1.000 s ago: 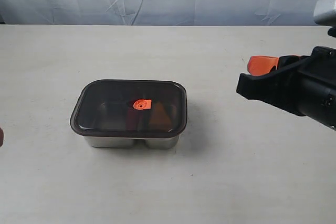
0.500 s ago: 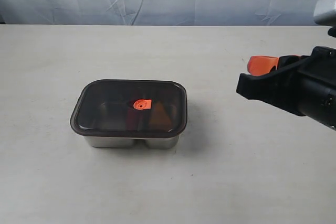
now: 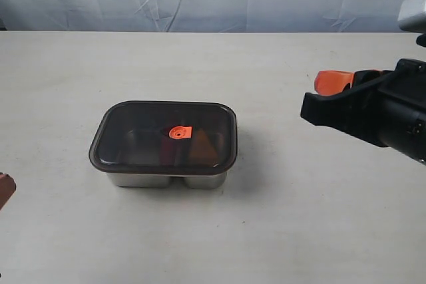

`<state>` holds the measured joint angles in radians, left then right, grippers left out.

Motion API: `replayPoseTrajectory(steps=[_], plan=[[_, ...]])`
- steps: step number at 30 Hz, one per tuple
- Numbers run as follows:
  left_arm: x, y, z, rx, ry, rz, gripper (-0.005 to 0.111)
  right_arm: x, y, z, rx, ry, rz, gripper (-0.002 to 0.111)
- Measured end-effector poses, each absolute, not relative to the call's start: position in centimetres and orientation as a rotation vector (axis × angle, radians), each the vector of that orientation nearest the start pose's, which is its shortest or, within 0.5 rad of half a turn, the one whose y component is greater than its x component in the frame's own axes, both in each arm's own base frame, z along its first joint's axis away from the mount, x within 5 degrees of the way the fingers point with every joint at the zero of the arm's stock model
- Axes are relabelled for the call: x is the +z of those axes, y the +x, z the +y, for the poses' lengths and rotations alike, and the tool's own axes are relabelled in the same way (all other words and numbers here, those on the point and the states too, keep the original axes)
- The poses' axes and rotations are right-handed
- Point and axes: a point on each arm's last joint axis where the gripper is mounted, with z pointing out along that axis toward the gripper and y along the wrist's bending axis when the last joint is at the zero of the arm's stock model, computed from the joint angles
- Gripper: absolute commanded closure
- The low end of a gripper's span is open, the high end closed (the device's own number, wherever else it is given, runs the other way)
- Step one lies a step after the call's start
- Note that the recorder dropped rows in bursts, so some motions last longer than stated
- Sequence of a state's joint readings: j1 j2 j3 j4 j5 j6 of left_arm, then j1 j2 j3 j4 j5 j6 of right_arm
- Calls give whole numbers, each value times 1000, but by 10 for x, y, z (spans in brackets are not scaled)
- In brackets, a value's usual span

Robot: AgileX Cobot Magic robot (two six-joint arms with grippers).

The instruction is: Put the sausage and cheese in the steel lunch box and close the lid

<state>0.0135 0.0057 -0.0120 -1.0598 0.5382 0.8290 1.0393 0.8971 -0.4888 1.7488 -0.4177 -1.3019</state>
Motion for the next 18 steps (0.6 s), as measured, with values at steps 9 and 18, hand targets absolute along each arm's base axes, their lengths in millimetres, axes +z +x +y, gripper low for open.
replayPoseTrajectory(steps=[9,18], plan=[[190,46,-40,-494,198,1774,107,277,120,133,588,-296,1959,109],[190,46,-39,-490,201,1775,107,313,105,95,725,-170,1772,109]])
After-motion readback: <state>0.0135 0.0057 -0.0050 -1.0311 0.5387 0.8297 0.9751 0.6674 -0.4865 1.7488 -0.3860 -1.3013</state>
